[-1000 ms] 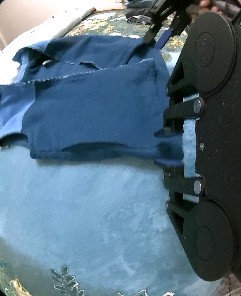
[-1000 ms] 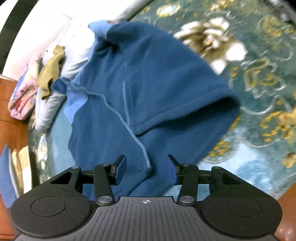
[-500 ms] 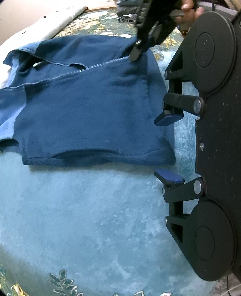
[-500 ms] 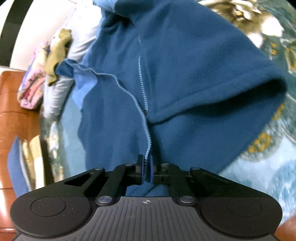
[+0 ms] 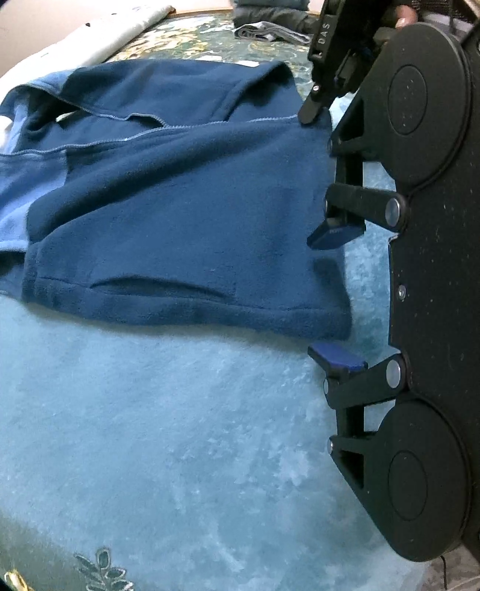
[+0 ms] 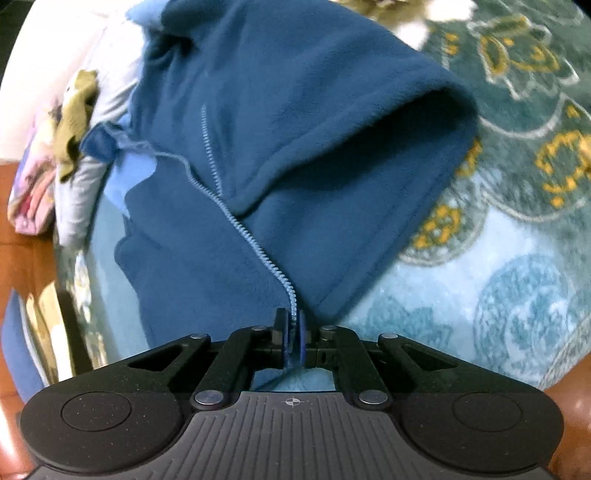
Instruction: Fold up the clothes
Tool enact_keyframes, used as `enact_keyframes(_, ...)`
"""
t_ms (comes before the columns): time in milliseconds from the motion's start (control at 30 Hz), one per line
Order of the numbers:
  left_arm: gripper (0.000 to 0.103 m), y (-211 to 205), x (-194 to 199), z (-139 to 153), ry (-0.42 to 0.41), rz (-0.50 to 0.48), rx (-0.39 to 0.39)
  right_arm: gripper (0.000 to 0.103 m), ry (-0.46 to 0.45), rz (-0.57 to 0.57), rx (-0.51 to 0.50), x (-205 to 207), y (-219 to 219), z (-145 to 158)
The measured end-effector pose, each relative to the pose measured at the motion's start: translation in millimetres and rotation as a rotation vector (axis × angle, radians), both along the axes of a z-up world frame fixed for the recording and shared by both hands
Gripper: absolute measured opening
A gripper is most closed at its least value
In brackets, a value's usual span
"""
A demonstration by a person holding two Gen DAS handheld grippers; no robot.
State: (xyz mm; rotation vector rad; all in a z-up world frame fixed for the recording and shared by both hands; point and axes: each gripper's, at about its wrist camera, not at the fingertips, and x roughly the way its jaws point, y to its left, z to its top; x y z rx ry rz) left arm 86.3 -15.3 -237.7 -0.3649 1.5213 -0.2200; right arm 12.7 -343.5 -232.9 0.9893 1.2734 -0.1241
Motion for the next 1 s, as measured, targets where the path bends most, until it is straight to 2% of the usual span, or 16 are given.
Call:
enact_keyframes(33,0.015,0.5,0.0,-0.1,-0.005,0.001,0.013,0.004,-0.001,0.012,-0.008,0.9,1.0,1.2)
enact_keyframes(167,0.011,8.6,-6.1,4.3,-0.029,0.035,0.039,0.005,-0.004,0.022,-0.008,2.4,3.5,3.0)
enact_keyframes(333,0.011,16.5,-8.7,3.3,-0.016,0.047,0.053,0.006,0.011,0.081,-0.037,11.6,11.3,5.0)
enact_keyframes(400,0.013,16.4,-5.0,7.9,-0.020,0.031,0.041,0.013,0.002,0.103,-0.059,17.2,13.0,11.7)
enact_keyframes(467,0.025,18.0,2.0,19.9,-0.043,0.019,0.017,0.024,-0.023,0.126,-0.075,24.7,12.0,22.9)
enact_keyframes(500,0.036,19.0,6.5,26.7,-0.063,0.015,0.008,0.030,-0.038,0.138,-0.082,28.8,11.1,29.3)
enact_keyframes(533,0.044,19.9,11.9,34.1,-0.093,0.012,0.004,0.031,-0.054,0.151,-0.096,34.2,10.1,36.3)
enact_keyframes(633,0.054,19.0,41.3,45.8,-0.174,0.013,0.033,0.034,-0.097,0.201,-0.142,66.3,10.2,50.2)
enact_keyframes(700,0.055,15.8,66.2,44.8,-0.210,0.025,0.066,0.037,-0.122,0.239,-0.158,95.9,12.3,53.9)
enact_keyframes(833,0.055,-0.1,125.5,26.0,-0.243,0.049,0.131,0.037,-0.173,0.318,-0.193,157.9,18.5,61.0)
enact_keyframes(1000,0.055,-28.2,163.5,3.0,-0.256,-0.025,0.183,0.041,-0.277,0.474,-0.260,257.2,49.4,66.2)
